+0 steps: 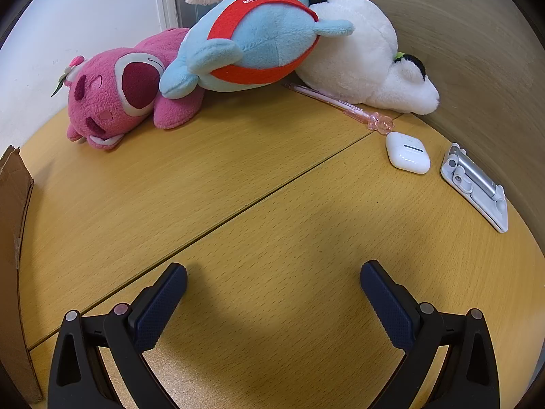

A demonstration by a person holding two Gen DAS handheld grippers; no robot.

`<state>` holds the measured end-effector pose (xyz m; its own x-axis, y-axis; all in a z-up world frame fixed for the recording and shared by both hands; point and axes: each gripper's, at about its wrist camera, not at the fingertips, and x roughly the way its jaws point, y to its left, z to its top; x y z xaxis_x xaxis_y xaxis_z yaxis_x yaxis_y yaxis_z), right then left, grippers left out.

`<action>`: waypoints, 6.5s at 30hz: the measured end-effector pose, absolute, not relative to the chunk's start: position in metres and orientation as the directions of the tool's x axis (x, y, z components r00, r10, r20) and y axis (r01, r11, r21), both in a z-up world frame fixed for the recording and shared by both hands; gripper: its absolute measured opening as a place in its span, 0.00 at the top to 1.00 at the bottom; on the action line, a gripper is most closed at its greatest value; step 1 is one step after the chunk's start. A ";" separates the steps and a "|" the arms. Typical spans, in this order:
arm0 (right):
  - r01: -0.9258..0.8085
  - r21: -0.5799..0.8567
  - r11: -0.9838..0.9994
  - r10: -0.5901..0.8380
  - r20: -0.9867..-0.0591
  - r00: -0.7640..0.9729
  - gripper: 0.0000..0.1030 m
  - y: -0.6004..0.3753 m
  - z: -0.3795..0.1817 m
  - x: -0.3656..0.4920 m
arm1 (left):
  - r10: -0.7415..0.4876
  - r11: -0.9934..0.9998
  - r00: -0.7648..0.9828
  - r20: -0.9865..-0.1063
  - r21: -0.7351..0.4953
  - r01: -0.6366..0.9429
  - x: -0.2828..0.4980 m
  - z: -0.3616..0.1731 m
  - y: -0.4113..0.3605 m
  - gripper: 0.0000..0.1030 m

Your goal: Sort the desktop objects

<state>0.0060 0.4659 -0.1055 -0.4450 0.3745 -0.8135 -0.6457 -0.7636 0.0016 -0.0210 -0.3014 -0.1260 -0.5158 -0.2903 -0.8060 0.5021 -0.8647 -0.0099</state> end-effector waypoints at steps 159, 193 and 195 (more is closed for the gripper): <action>0.443 0.235 -0.865 -0.440 -0.779 -0.446 0.05 -0.010 -0.087 -0.241 | 0.154 -0.987 -0.704 -0.694 -0.133 -0.086 -0.186 0.044 -0.179 0.16; 0.182 0.084 -0.980 -0.178 -0.779 -0.601 0.00 0.182 -0.031 0.008 | 0.091 -0.995 -0.667 -0.739 -0.096 -0.029 -0.006 -0.037 -0.116 0.12; 0.191 0.040 -0.981 -0.150 -0.779 -0.609 0.00 0.175 -0.033 0.011 | 0.094 -0.994 -0.662 -0.744 -0.110 -0.018 -0.006 -0.043 -0.120 0.13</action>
